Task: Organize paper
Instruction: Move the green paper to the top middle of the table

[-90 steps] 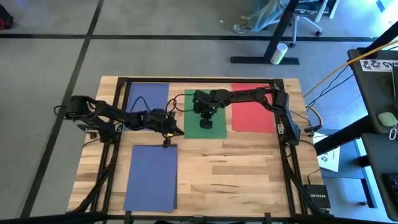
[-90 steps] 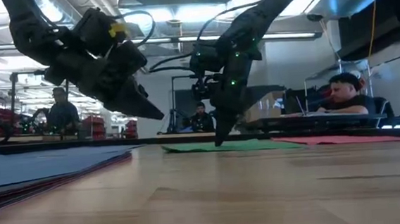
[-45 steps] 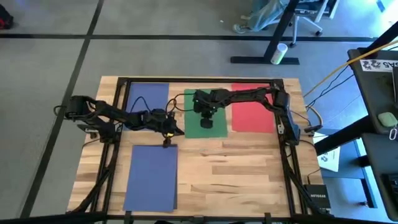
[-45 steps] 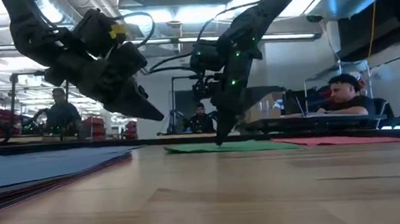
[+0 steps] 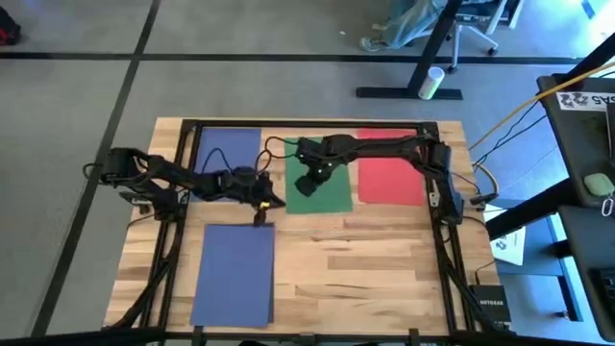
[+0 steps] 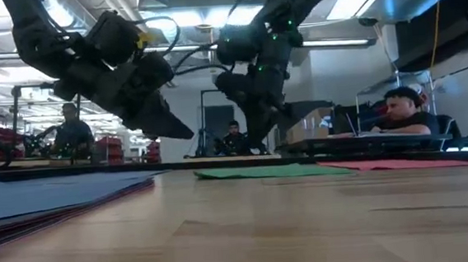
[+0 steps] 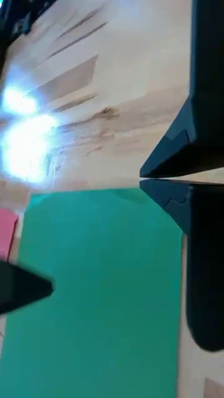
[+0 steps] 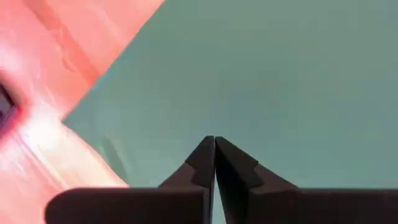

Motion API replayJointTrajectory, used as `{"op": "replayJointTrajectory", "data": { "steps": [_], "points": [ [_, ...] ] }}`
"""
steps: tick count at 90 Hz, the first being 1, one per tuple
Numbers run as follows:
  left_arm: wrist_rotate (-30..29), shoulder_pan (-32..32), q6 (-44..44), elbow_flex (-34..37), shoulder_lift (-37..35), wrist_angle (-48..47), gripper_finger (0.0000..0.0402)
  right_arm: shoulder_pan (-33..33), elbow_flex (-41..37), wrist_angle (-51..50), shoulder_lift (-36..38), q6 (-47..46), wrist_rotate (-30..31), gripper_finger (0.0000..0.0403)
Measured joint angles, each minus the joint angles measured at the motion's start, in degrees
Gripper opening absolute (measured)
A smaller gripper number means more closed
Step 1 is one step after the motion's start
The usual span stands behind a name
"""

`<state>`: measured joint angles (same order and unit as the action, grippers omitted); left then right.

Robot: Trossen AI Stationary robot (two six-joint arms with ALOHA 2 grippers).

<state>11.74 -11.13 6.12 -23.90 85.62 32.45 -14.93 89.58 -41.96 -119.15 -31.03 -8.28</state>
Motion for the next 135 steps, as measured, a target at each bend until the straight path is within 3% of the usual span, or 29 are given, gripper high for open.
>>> {"op": "replayJointTrajectory", "data": {
  "steps": [31, 79, 135],
  "points": [
    [0.03, -1.69, 3.92, 0.00, 0.04, -0.05, 0.0000, 0.25, -3.78, 0.31, -3.08, -9.48, 0.99, 0.0000],
    [0.03, -1.69, 2.83, -0.04, 0.04, -0.18, 0.0000, -4.16, -3.81, 3.68, -4.29, -8.13, 1.30, 0.0000],
    [0.03, -1.69, 2.83, -0.04, 0.02, -0.25, 0.0000, -4.16, -3.92, 4.55, -4.33, -3.41, 2.72, 0.0000]
  ]
}}
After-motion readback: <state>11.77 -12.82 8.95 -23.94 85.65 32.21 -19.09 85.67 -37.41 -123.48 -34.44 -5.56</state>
